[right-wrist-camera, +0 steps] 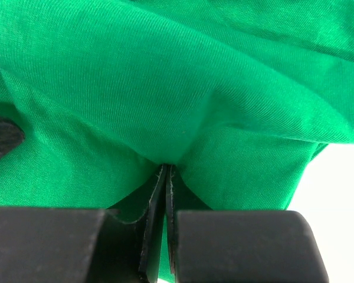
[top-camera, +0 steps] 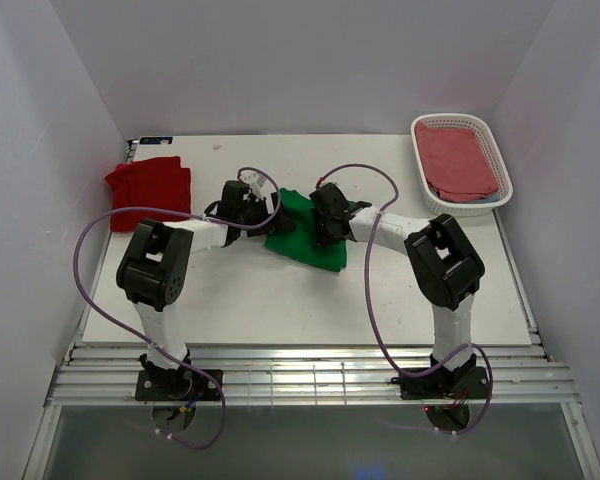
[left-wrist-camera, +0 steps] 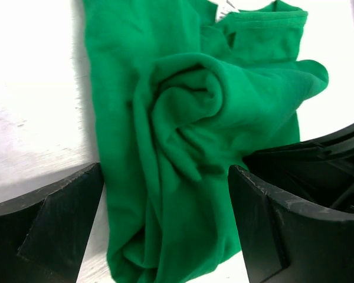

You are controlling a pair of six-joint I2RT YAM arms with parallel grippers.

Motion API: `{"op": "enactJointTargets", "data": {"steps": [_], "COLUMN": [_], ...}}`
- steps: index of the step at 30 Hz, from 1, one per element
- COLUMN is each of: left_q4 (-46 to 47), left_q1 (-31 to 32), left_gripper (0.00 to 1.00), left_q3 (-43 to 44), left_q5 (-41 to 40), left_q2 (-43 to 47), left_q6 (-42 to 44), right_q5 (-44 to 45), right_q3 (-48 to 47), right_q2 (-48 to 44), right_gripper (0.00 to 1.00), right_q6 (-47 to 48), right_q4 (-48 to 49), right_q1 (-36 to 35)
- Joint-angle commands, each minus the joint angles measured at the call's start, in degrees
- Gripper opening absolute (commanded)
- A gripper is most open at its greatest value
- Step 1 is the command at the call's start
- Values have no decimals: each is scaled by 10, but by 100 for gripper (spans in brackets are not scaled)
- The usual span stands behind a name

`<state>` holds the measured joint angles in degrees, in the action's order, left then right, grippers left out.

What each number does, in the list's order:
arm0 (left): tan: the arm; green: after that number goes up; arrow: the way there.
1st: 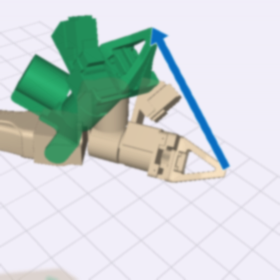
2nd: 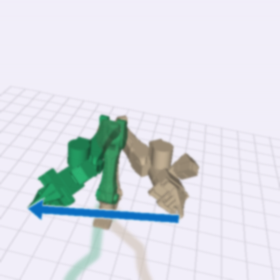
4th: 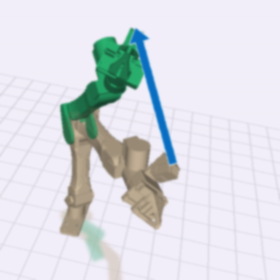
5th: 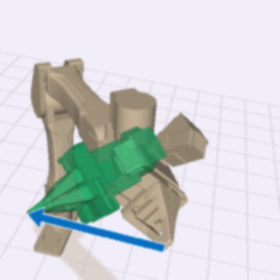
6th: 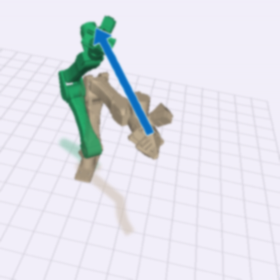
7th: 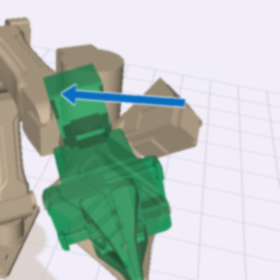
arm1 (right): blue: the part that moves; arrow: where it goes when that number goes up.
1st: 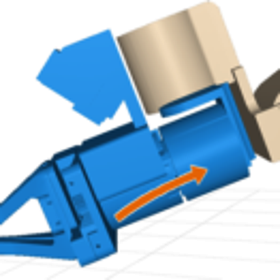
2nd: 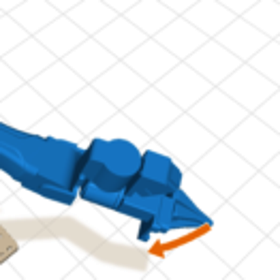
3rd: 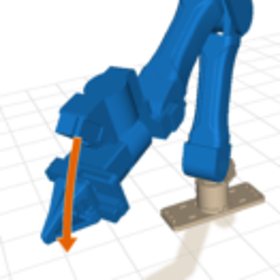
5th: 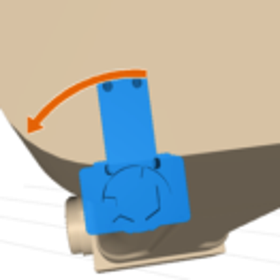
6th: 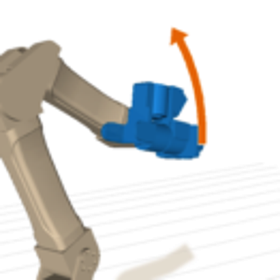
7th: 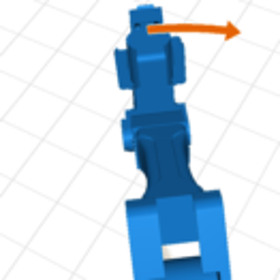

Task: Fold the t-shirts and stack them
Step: Neatly place the folded tshirt to the corner

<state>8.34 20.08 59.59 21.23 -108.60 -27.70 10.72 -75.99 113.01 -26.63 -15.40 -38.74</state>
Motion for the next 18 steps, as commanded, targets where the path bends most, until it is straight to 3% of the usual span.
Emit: {"op": "enactJointTargets", "data": {"steps": [1,14,16,17,18], "left_q4": [7,48,48,48,48], "left_q1": [7,74,74,74,74], "left_gripper": [97,94,79,65,35], "left_q3": [-18,-24,-28,-31,-32], "left_q5": [40,36,31,26,21], "left_q2": [-17,-57,-62,-63,-64], "left_q6": [-13,-55,-58,-58,-59], "right_q5": [15,8,6,4,3], "right_q3": [-4,12,20,23,28], "right_q2": [-2,-15,-19,-21,-25], "right_gripper": [8,8,8,8,8], "right_q6": [1,2,2,2,3], "right_q4": [-43,-40,-36,-32,-31], "right_q1": [2,2,2,2,2]}}
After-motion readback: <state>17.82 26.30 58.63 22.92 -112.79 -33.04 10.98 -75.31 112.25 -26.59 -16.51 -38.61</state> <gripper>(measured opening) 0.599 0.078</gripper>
